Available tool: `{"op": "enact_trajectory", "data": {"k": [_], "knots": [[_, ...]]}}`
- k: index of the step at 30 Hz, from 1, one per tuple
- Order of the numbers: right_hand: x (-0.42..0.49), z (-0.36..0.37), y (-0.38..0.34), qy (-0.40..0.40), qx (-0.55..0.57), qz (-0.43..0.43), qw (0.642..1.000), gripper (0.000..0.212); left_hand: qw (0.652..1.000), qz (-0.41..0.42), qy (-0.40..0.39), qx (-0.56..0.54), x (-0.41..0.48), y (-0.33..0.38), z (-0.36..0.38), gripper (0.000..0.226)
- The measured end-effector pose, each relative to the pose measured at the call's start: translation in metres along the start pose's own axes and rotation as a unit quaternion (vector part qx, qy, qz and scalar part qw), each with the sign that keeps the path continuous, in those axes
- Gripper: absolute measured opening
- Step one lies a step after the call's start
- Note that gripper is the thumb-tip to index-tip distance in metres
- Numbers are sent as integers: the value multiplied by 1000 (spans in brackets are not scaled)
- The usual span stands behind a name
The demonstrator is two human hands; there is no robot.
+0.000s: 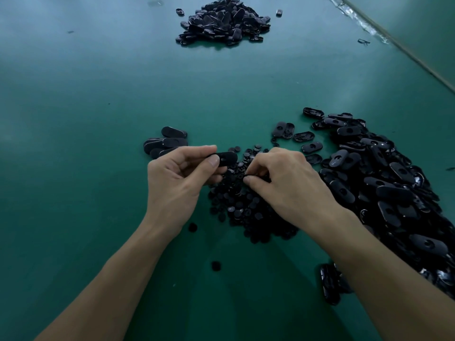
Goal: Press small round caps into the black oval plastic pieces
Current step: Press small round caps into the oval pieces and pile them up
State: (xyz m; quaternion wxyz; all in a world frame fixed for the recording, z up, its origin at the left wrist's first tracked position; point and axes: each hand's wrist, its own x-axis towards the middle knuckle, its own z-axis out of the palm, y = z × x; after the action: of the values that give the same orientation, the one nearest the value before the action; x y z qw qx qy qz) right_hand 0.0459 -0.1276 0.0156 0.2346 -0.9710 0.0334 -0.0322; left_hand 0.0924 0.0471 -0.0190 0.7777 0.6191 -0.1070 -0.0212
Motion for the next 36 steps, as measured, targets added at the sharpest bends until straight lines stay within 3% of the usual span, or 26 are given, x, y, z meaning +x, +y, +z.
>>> {"op": "enact_trajectory", "data": {"k": [17, 20, 33, 36], "knots": [[1, -6, -6, 24, 100, 6, 995, 9, 999, -8, 31, 2, 2, -5, -4, 14], [3, -5, -6, 23, 111, 7, 994, 19, 999, -12, 41, 4, 2, -5, -4, 13], [2, -10, -25, 53, 182, -31, 981, 8, 999, -31, 22, 6, 0, 0, -3, 11], [1, -10, -26, 38, 174, -31, 983, 19, 999, -31, 21, 8, 0, 0, -2, 12]]}}
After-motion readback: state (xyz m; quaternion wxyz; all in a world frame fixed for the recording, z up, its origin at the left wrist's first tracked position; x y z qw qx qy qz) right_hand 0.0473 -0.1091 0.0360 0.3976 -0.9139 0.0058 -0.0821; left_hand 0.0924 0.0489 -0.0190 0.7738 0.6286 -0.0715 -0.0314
